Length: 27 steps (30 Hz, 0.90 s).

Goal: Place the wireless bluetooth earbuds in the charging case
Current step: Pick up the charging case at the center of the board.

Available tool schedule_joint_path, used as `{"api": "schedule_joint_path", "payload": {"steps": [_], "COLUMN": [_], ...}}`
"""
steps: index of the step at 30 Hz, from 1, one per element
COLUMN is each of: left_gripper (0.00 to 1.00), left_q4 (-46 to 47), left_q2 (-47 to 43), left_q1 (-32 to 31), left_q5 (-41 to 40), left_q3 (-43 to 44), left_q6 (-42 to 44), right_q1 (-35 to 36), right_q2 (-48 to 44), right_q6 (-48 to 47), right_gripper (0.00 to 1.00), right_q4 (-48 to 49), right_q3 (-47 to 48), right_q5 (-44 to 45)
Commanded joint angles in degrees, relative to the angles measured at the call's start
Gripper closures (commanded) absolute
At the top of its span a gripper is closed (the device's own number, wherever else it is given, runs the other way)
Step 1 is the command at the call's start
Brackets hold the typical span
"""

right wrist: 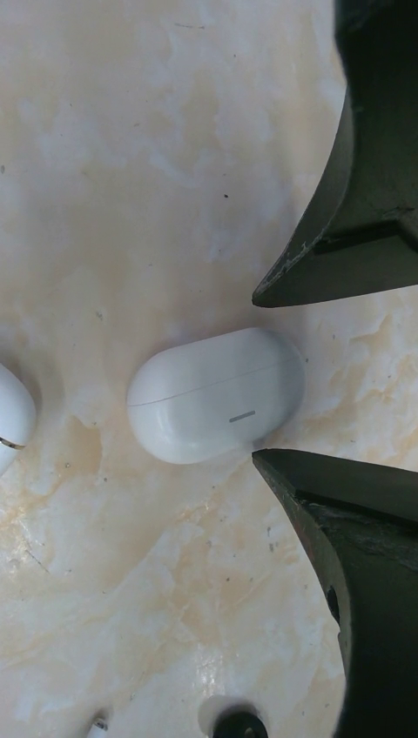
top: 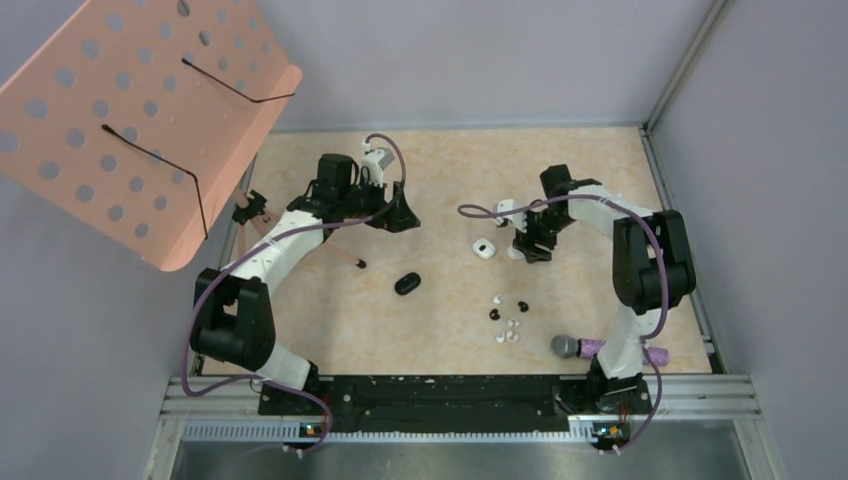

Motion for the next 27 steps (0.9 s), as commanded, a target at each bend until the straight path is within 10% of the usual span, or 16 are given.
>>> {"api": "schedule_joint_path", "payload": {"steps": [1, 13, 27], "left_gripper": [0.14, 0.14, 0.19], "left_q4": [0.8, 3.9, 31.1], "left_q2": [0.4, 4.4, 3.9], "left_q1": [0.3, 0.3, -5.6], "left_q5": [1.8, 3.1, 12.6], "left_q3": [2.4, 6.4, 14.7], "left_q6": [0.4, -3.2, -14.8], "right_q1": [0.7, 1.8, 13.7], "right_q2": [0.6, -9.4, -34.0], "right_q6": [-1.6, 6.1, 37.2], "right_gripper": [0.4, 0.87, 0.97], "right_q4": [2.9, 6.7, 34.2], "right_q3": [-0.5, -2.7, -6.1], "right_q5": [-0.9, -1.5, 8.8]}}
